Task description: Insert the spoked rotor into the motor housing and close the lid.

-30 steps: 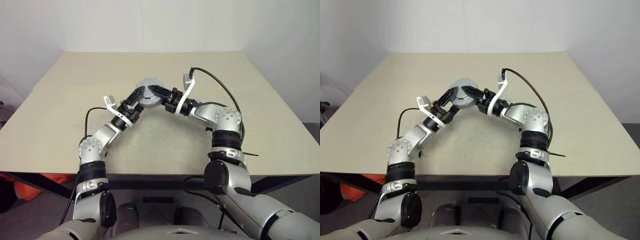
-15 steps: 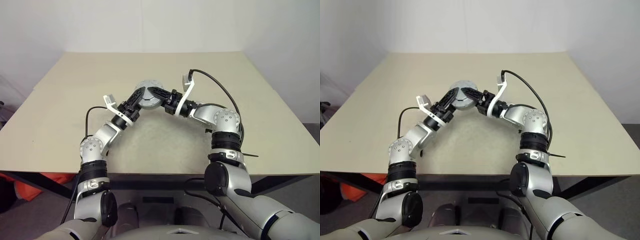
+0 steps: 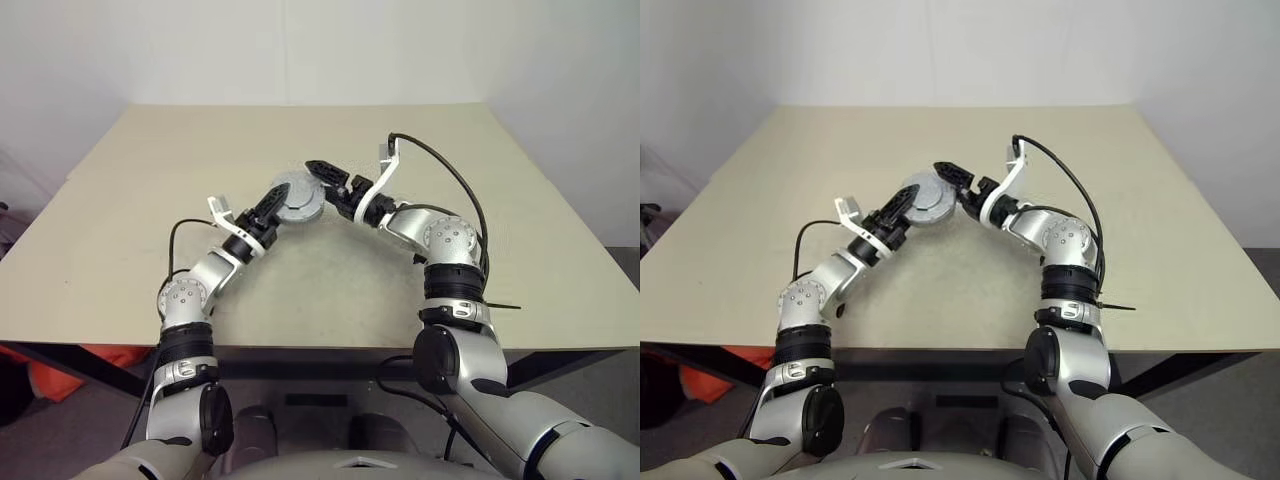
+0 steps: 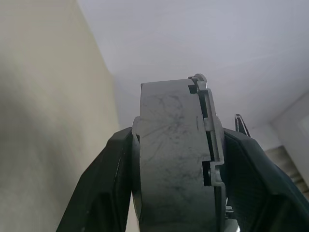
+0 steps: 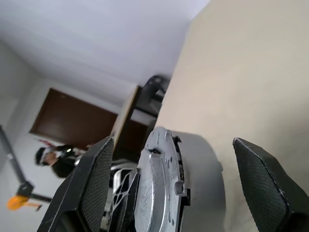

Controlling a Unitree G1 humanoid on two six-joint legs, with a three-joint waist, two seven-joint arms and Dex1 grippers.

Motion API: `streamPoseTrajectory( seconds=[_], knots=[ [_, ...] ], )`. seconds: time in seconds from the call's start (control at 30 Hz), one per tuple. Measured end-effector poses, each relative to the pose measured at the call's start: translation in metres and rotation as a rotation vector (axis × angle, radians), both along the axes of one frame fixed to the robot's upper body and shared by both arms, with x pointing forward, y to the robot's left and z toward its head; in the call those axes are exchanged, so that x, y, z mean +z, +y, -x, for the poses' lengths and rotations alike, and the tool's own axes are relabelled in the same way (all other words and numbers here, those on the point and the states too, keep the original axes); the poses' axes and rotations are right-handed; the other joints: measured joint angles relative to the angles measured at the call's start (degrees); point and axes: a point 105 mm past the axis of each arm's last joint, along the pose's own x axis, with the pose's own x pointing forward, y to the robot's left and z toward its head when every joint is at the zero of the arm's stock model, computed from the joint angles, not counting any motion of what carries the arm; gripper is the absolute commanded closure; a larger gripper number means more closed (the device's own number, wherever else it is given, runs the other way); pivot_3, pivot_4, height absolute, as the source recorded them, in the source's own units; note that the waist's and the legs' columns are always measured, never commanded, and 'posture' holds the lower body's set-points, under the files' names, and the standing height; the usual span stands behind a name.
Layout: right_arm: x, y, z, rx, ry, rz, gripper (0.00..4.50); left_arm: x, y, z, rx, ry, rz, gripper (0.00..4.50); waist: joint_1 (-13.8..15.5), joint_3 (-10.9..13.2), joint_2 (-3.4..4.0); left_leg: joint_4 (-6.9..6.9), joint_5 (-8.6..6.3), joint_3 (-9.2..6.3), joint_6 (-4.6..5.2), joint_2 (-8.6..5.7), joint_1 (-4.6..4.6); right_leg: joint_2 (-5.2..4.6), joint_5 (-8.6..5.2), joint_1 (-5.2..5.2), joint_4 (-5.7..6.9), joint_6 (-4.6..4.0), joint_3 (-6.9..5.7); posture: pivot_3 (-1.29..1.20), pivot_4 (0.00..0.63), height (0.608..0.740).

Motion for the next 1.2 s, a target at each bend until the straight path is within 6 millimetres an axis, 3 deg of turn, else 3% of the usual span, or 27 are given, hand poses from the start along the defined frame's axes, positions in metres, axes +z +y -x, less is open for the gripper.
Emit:
streamPoseTrajectory(
  seconds=[0.1,0.23,0.37,0.47,0.7,0.87,0.9,1.2],
  knots=[
    [-0.012,-0.006,-0.007,-0.060,0.018,0.061,0.01,-0.009,0.025,-0.008,0.137,0.035,-0.031,2.23,-0.29,0.00,0.00,0.01,0.01,0.00,-0.01,0.00,0.04,0.00,0.01,0.00,0.03,-0.01,0.00,0.00,0.000,0.740],
    [-0.017,-0.019,-0.013,-0.112,0.027,0.088,0.01,-0.031,0.089,-0.010,0.412,0.125,-0.071,2.23,-0.42,0.00,-0.01,0.01,0.00,-0.01,-0.01,0.01,0.04,0.01,0.02,0.00,0.02,-0.01,-0.01,0.00,0.000,0.740],
    [-0.016,-0.025,-0.015,-0.130,0.017,0.097,0.01,-0.046,0.137,-0.003,0.610,0.204,-0.100,2.23,-0.08,0.05,-0.15,0.03,0.00,-0.08,0.00,0.00,-0.03,0.01,0.02,0.01,0.00,-0.01,-0.04,0.00,0.000,0.740],
    [-0.016,-0.021,-0.014,-0.119,0.015,0.099,0.01,-0.054,0.150,-0.002,0.680,0.251,-0.110,2.23,0.43,0.07,-0.23,0.11,0.00,-0.15,0.00,0.00,-0.05,-0.01,0.03,0.10,0.00,0.01,-0.07,0.00,0.000,0.740],
    [-0.022,-0.019,-0.014,-0.114,0.029,0.106,0.01,-0.066,0.153,-0.007,0.717,0.332,-0.139,2.23,0.40,0.10,-0.49,0.18,0.04,-0.20,-0.06,0.01,-0.01,-0.01,0.10,0.14,0.04,0.00,-0.10,0.00,0.000,0.740],
    [-0.025,-0.017,-0.015,-0.108,0.041,0.106,0.00,-0.062,0.164,-0.008,0.768,0.334,-0.209,0.63,0.13,0.09,-0.50,0.18,0.04,-0.20,-0.06,0.00,0.06,0.00,0.12,0.16,0.08,0.01,-0.10,0.00,0.000,0.740],
    [-0.026,-0.016,-0.015,-0.104,0.048,0.106,0.00,-0.060,0.168,-0.008,0.787,0.333,-0.230,0.32,-0.08,0.09,-0.50,0.18,0.05,-0.20,-0.07,0.00,0.11,0.00,0.12,0.17,0.11,0.00,-0.10,0.00,0.000,0.740],
    [-0.034,-0.015,-0.018,-0.076,0.080,0.138,0.00,-0.021,0.238,0.002,1.009,0.271,-0.372,0.32,-0.26,0.10,-0.50,0.18,0.12,-0.21,-0.19,0.01,0.25,0.00,0.04,0.18,0.27,-0.23,-0.07,0.00,0.000,0.740]
  ],
)
